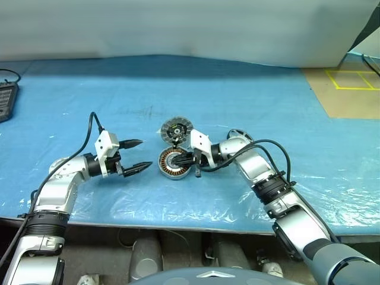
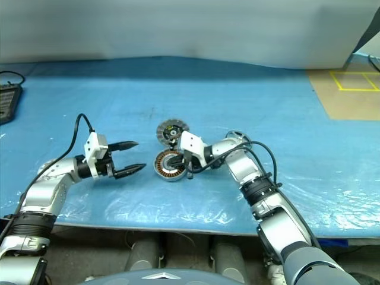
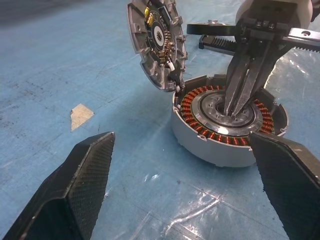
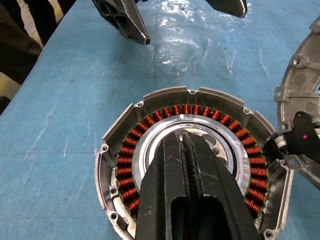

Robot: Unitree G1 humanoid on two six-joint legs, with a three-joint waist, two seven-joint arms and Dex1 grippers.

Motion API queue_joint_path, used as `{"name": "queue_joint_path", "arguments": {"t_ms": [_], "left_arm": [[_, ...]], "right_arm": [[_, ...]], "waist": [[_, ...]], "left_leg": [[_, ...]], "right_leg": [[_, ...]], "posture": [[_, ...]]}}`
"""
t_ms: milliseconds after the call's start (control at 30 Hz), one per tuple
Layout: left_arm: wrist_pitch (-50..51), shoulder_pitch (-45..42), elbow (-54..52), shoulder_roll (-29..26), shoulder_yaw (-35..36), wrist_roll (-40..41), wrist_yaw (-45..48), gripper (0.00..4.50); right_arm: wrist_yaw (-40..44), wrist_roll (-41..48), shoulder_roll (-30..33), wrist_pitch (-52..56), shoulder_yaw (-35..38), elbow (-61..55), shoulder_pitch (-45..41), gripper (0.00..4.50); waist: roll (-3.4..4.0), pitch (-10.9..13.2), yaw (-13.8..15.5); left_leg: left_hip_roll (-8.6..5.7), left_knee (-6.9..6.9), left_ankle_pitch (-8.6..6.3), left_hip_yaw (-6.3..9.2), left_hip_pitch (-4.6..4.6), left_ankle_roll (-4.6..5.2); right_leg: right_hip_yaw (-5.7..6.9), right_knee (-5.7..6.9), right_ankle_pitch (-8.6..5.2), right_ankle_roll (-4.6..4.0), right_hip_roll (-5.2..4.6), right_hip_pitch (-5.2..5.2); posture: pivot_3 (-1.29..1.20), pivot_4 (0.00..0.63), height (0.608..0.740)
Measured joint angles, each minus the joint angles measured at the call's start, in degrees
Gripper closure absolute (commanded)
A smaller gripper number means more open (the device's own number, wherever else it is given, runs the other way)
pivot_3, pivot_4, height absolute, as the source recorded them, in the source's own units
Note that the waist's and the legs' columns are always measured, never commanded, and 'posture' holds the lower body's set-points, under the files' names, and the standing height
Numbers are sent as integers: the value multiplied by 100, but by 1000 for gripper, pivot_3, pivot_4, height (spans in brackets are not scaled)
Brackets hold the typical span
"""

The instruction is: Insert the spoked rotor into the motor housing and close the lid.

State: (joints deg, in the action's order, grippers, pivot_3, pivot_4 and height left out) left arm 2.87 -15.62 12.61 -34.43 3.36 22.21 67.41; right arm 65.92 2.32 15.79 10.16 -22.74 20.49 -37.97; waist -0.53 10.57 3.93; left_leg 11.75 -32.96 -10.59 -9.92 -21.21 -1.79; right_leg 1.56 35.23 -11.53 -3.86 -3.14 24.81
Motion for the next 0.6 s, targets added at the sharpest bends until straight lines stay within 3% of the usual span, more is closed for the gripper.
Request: {"name": "queue_joint_path", "arguments": {"t_ms": [333,600], "left_arm": [[-45,-7,78,0,0,-4,3,0],[-53,-9,93,0,-1,-4,9,0]], "right_arm": [[111,125,52,215,19,-221,12,4448],[262,870,603,965,694,-1219,59,4448]], "waist": [[0,0,2],[0,0,12]], "left_leg": [[0,0,0,0,0,1],[-1,2,-1,0,-1,1]], "right_leg": [[0,0,0,0,0,-2],[0,-3,0,0,0,0]], "posture": [[0,150,740],[0,150,740]]}}
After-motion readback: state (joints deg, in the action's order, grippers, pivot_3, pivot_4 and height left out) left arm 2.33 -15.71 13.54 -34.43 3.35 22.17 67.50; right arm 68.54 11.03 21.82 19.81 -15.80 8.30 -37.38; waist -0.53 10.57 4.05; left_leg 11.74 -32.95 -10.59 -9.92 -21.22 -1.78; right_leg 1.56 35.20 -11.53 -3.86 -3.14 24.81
